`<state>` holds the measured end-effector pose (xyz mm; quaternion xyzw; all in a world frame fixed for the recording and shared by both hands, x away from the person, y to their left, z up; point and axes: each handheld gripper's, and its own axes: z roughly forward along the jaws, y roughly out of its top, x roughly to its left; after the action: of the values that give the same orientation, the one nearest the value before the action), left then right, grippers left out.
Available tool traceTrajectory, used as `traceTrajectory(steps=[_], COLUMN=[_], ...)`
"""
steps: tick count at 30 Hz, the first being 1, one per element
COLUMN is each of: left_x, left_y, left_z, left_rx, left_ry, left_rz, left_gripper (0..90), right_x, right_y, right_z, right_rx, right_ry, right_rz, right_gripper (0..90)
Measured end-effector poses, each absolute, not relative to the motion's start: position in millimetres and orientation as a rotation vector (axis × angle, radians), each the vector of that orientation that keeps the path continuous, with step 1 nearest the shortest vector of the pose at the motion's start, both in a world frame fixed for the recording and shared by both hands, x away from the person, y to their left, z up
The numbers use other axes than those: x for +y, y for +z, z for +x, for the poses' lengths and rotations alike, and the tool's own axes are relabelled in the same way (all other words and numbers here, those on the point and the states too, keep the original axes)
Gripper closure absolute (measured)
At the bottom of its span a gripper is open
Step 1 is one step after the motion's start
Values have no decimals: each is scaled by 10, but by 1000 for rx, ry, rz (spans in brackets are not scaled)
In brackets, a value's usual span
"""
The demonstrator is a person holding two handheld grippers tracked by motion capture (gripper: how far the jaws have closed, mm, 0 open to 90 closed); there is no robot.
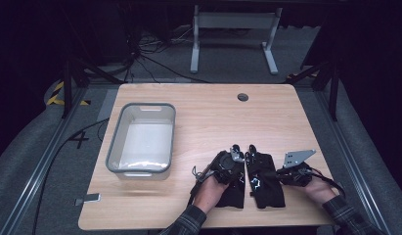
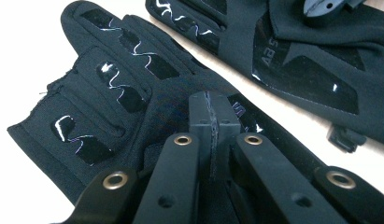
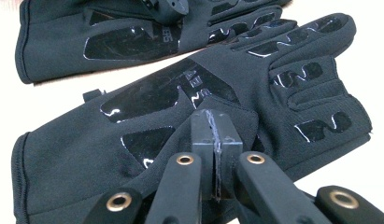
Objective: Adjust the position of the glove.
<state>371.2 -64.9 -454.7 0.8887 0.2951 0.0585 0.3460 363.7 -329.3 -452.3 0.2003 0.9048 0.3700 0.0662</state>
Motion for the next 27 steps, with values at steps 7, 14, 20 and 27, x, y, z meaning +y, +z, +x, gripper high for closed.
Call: traceTrajectory(steps=[7,14,20,27], left_x=[-662,-681,-648,-362], left_y=[-4556,-4562,-4531,-4371], left_z=[3729,3718,3726,3680], left_rx=[770,770,764,811], left_ry=[151,140,135,139], left_rz=[2289,2278,2272,2231], left_gripper=[897,896,814,612], right_x=[-3239,-3196,-3199,-3268], right_y=[-4512,-4508,-4500,-4474], right_z=[3658,3653,3648,3645], right_rx=[2730,2728,2724,2700], right_ry=[1094,1090,1090,1109], right_rz=[599,593,589,606], right_gripper=[900,900,900,900])
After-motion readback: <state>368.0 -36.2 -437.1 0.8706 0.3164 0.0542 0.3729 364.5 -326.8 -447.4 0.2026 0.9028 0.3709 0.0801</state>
